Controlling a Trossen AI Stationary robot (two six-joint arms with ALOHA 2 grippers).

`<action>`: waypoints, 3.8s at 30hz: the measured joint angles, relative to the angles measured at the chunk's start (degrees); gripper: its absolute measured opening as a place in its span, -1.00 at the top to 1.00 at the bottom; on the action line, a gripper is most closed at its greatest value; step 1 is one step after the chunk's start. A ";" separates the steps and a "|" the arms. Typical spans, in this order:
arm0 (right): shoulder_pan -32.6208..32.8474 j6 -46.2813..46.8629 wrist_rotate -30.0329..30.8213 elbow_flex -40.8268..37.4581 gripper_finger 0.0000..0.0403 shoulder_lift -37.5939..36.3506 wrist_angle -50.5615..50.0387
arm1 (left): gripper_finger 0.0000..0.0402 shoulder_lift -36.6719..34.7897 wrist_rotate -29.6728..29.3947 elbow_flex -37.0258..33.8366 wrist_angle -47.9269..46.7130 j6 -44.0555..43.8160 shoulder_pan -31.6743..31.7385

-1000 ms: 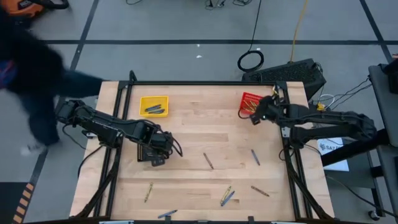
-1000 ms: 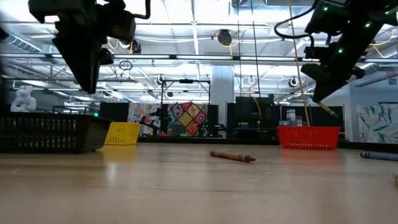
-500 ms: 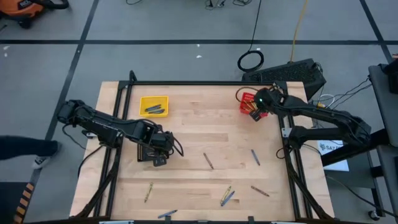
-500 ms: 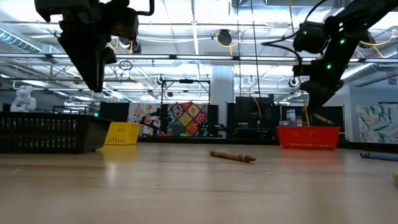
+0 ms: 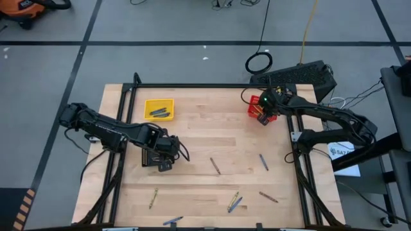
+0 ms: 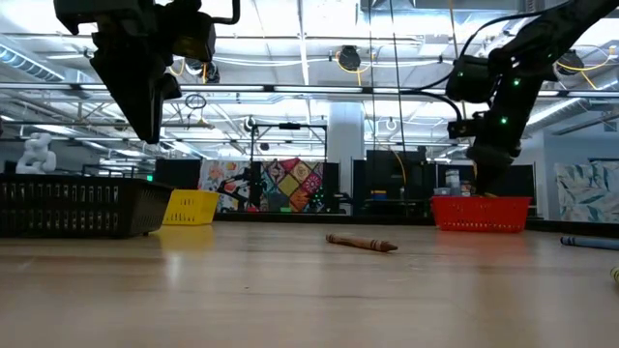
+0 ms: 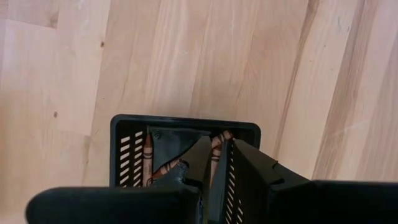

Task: Sort crayons
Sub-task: Put the green crayon into the red bin, then put the brown crayon into the black bin

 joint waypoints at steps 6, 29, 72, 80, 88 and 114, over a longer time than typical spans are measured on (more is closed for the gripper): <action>0.00 -1.48 0.04 0.02 0.79 0.06 0.76 | 0.68 0.00 0.00 0.00 0.02 -0.04 0.00; 1.80 0.90 0.00 3.53 0.62 -2.59 2.95 | 0.68 0.00 1.56 0.00 1.90 -3.03 0.00; 7.45 4.36 0.09 15.47 0.53 -2.84 -3.27 | 0.68 4.29 3.76 0.00 6.91 -46.51 -21.47; 7.45 3.88 0.14 15.47 0.53 -2.84 -1.54 | 0.68 9.16 3.83 0.00 8.66 -43.44 -18.75; 7.45 3.75 0.15 15.45 0.53 -2.84 0.28 | 0.68 16.05 8.04 5.14 13.20 -28.00 -14.64; 7.45 3.71 0.24 15.43 0.53 -2.84 6.27 | 0.68 16.74 -2.67 12.85 19.75 43.59 -0.49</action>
